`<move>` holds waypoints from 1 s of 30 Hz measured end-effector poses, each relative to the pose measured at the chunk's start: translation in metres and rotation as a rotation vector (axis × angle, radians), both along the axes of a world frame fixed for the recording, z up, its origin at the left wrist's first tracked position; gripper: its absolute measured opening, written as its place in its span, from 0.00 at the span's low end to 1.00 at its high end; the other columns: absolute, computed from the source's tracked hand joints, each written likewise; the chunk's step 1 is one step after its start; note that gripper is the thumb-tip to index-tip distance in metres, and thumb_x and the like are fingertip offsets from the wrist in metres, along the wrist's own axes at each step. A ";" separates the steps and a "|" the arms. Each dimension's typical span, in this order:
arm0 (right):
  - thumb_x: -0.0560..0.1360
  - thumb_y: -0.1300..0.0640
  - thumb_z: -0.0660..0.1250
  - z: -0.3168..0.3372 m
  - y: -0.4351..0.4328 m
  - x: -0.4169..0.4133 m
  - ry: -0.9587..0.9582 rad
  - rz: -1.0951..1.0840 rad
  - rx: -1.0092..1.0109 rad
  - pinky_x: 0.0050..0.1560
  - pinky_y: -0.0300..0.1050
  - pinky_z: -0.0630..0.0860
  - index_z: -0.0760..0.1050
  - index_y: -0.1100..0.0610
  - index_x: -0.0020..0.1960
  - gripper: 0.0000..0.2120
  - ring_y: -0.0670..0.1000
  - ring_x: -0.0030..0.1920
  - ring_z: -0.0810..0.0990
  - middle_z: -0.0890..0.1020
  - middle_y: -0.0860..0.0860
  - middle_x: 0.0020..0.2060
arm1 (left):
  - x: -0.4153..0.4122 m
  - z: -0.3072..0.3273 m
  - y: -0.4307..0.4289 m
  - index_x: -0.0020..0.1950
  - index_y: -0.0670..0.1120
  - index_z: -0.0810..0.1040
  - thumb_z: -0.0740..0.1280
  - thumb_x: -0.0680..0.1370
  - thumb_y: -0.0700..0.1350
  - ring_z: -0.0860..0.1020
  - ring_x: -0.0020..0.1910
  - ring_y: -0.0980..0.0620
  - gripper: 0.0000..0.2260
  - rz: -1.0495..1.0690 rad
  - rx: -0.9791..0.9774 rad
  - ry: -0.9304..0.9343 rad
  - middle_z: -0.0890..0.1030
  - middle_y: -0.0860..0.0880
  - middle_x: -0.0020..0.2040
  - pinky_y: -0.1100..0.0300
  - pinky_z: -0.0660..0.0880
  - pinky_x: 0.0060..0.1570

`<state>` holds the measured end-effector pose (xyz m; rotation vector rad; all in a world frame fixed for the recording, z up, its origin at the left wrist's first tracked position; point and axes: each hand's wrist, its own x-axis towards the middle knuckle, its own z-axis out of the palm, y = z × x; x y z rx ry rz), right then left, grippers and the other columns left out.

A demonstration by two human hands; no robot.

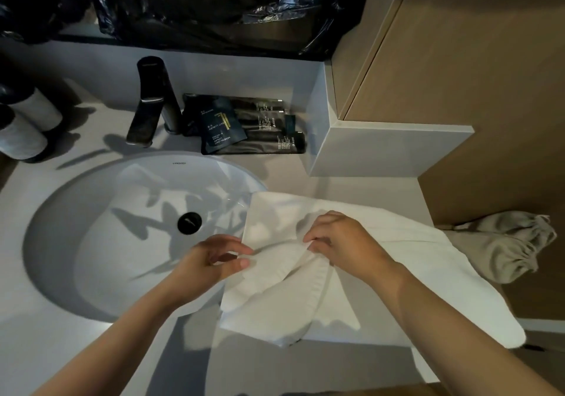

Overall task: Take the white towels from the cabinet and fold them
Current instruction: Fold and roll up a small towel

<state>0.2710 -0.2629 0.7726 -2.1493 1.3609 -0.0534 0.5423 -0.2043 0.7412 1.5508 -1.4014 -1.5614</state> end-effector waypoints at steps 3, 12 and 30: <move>0.76 0.56 0.70 0.006 -0.015 0.007 -0.062 -0.054 -0.054 0.51 0.40 0.70 0.83 0.58 0.47 0.06 0.52 0.50 0.78 0.82 0.49 0.44 | 0.002 0.006 -0.010 0.48 0.59 0.84 0.72 0.68 0.57 0.78 0.56 0.63 0.10 0.001 -0.027 -0.039 0.80 0.62 0.55 0.76 0.71 0.49; 0.78 0.52 0.67 -0.002 -0.044 0.011 -0.120 -0.369 0.098 0.44 0.46 0.70 0.73 0.52 0.38 0.11 0.53 0.40 0.75 0.78 0.49 0.35 | -0.027 -0.010 -0.056 0.41 0.49 0.74 0.72 0.74 0.52 0.75 0.34 0.61 0.10 0.266 -0.024 -0.293 0.76 0.57 0.38 0.74 0.68 0.32; 0.76 0.56 0.70 -0.002 0.036 -0.026 -0.019 -0.034 0.076 0.57 0.18 0.62 0.75 0.39 0.66 0.22 0.26 0.50 0.71 0.66 0.28 0.68 | -0.026 -0.028 -0.047 0.44 0.49 0.81 0.68 0.78 0.42 0.83 0.38 0.54 0.04 0.330 0.214 0.155 0.85 0.54 0.38 0.65 0.78 0.35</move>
